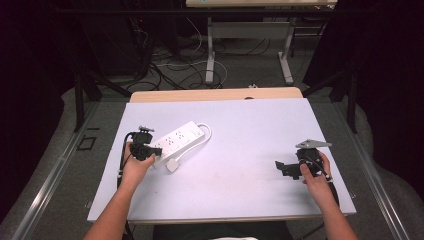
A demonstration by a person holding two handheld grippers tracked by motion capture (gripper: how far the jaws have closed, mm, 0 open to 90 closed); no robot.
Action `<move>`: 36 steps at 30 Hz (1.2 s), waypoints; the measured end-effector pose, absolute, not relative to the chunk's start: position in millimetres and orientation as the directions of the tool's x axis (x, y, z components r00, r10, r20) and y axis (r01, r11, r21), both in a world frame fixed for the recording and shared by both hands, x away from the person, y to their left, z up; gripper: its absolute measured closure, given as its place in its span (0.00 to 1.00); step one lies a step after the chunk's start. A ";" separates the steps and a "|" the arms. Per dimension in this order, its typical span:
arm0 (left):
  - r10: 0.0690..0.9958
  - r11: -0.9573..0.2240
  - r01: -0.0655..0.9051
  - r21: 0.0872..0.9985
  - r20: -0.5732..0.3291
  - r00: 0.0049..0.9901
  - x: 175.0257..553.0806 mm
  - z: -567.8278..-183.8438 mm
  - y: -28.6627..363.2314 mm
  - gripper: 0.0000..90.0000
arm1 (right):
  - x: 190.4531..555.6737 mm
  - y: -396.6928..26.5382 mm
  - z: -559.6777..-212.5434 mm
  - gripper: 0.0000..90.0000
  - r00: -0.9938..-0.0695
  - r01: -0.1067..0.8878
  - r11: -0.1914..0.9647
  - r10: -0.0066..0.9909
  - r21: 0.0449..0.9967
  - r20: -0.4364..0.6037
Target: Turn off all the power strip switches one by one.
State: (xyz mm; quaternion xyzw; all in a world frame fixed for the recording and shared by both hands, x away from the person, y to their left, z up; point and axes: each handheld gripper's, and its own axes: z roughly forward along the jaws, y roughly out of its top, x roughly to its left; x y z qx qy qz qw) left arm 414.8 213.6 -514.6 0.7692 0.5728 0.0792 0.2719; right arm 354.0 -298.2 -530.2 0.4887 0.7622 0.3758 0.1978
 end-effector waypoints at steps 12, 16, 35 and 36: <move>0.922 -0.196 0.837 0.512 -0.194 0.334 414.8 -515.1 214.2 1.00 | 354.2 -298.4 -530.5 0.00 -0.444 0.598 0.237 0.893 0.766 0.070; 0.921 -0.198 0.838 0.509 -0.196 0.336 415.0 -515.4 214.6 1.00 | 354.5 -298.4 -530.9 0.00 -0.448 0.596 0.240 0.891 0.766 0.068; 0.928 -0.194 0.834 0.516 -0.180 0.327 412.4 -518.7 215.5 1.00 | 354.5 -299.1 -530.4 0.00 -0.442 0.597 0.235 0.895 0.767 0.070; 0.928 -0.193 0.835 0.515 -0.181 0.326 412.5 -518.6 215.4 1.00 | 354.6 -299.6 -530.6 0.00 -0.447 0.595 0.238 0.892 0.767 0.070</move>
